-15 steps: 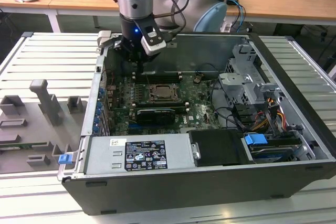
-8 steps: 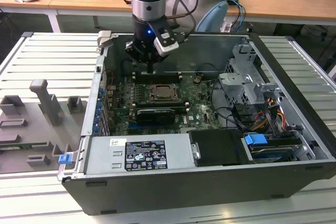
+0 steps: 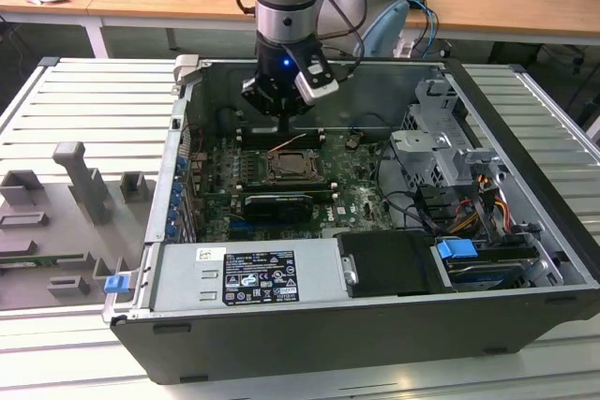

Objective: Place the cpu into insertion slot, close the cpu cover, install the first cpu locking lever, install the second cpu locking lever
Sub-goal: 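Install the first cpu locking lever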

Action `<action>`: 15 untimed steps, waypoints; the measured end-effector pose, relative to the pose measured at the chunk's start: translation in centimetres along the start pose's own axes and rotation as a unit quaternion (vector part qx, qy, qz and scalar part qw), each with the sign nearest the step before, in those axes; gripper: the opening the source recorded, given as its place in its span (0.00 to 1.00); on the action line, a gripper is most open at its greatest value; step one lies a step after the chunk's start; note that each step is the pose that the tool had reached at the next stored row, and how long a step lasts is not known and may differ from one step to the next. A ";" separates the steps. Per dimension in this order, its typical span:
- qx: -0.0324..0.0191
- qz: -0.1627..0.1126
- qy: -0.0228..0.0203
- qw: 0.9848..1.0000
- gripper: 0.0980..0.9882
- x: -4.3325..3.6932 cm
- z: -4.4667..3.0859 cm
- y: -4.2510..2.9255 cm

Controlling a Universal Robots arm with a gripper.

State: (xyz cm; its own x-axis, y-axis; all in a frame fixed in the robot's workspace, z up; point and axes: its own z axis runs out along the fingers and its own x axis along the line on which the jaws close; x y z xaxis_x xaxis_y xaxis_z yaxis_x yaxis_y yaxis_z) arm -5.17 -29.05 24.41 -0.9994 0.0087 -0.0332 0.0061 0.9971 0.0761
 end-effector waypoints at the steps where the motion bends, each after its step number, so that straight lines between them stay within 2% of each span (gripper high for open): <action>1: 0.000 -0.002 -0.003 1.000 0.01 0.01 0.00 0.00; 2: 0.000 -0.004 -0.009 1.000 0.01 0.03 0.04 0.00; 3: 0.000 -0.006 -0.012 1.000 0.01 0.03 0.09 0.00; 4: -0.001 -0.009 -0.013 1.000 0.01 0.00 0.26 -0.02; 6: -0.001 -0.017 -0.012 1.000 0.01 -0.10 0.49 -0.03; 7: -0.002 -0.036 -0.011 0.999 0.01 -0.17 0.73 -0.04; 8: -0.002 -0.040 -0.010 0.999 0.01 -0.27 0.86 -0.04; 10: -0.004 -0.041 -0.010 0.999 0.01 -0.49 0.99 -0.02; 12: -0.009 -0.040 -0.010 0.999 0.01 -0.78 1.09 0.00; 13: -0.011 -0.040 -0.009 0.999 0.01 -0.95 1.19 0.00; 15: -0.012 -0.040 -0.007 0.999 0.01 -1.16 1.37 -0.01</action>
State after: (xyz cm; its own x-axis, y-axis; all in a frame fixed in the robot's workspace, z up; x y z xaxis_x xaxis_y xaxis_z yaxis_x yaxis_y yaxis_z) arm -3.96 -28.97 23.09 -0.9961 -0.0696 -0.0543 -0.0746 0.9926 0.0961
